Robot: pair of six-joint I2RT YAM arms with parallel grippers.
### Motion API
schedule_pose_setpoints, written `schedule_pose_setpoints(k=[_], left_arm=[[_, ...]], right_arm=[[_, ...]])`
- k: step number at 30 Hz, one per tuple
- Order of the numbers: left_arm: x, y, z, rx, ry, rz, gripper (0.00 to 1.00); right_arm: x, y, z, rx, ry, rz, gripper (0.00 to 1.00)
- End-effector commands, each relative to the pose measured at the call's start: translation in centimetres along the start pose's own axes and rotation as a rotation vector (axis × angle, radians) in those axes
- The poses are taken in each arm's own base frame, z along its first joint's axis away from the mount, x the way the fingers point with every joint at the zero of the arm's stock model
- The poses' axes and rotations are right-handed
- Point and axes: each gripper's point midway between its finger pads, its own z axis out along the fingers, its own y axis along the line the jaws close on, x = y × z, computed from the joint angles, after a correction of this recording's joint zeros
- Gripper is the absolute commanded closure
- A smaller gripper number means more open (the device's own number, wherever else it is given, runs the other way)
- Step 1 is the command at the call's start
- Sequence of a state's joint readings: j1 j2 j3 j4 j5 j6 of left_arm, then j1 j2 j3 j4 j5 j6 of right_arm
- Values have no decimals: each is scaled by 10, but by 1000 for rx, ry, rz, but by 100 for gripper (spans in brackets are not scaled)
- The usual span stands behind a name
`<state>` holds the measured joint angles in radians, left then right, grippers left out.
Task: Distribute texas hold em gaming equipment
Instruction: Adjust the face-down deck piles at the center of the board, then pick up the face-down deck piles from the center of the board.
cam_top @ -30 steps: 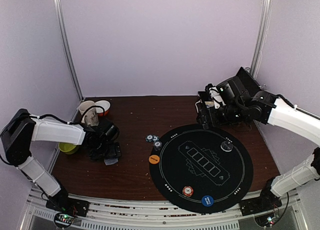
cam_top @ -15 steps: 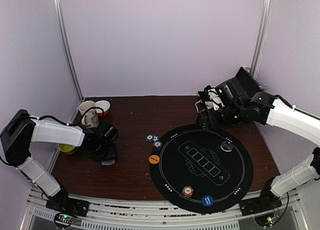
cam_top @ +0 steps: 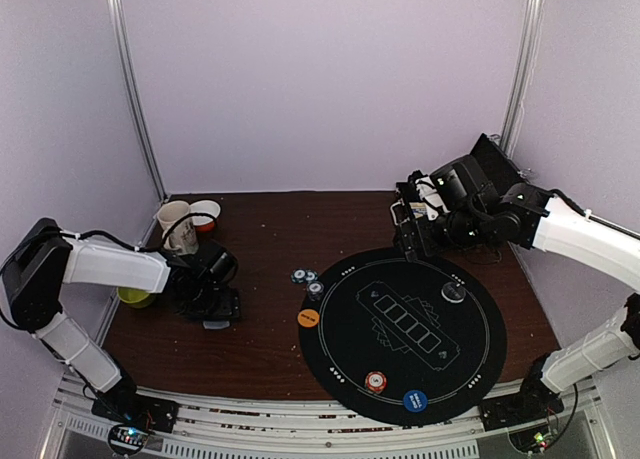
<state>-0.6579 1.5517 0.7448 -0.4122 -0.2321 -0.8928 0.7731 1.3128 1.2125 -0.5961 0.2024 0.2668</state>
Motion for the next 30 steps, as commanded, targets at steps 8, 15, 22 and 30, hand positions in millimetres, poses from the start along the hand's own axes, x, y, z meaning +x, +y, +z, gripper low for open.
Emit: schedule_pose_setpoints(k=[8,15,22,30], left_arm=[[44,23,16,-3,162,133,42],[23,14,-3,32,77,352,48],[-2,-37,-61,174,-91,616,49],[-13,-92,-121,241,-134,917,51]], right_arm=[[-13,-5,-11,22,-36,2,0],[-16,8,-16,-59,-57,24,0],[-24,62,-20,-373,-86,106,0],[-31,119,8,-621,11,196,0]])
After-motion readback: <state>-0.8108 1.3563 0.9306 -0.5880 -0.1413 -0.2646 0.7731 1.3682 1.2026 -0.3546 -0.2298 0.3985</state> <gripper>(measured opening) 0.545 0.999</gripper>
